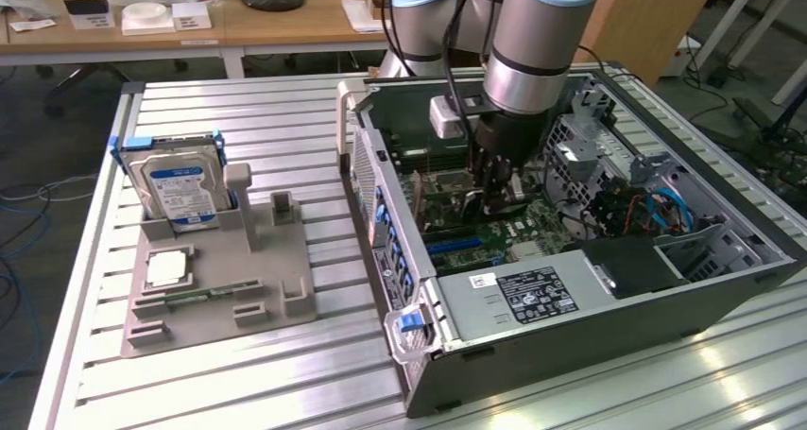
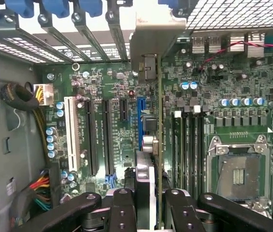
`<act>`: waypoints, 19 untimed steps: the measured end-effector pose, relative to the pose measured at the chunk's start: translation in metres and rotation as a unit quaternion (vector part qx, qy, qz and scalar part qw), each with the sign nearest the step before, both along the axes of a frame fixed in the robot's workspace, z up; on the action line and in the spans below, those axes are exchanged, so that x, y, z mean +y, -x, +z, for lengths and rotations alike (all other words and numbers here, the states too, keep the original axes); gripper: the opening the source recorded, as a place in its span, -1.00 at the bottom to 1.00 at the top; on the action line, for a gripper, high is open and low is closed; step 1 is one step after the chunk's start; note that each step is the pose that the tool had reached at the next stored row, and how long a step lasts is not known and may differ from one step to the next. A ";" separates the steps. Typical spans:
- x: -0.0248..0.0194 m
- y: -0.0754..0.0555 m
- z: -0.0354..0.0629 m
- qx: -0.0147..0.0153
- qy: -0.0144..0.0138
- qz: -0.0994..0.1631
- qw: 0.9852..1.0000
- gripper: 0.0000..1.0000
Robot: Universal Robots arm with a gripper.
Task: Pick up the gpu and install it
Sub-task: 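Insert the gpu into the slot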
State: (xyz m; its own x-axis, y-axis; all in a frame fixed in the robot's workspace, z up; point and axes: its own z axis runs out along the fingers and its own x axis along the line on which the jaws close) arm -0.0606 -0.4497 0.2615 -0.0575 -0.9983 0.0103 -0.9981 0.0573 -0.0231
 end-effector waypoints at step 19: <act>-0.0050 0.009 -0.0193 0.000 -0.001 0.000 1.000 -0.44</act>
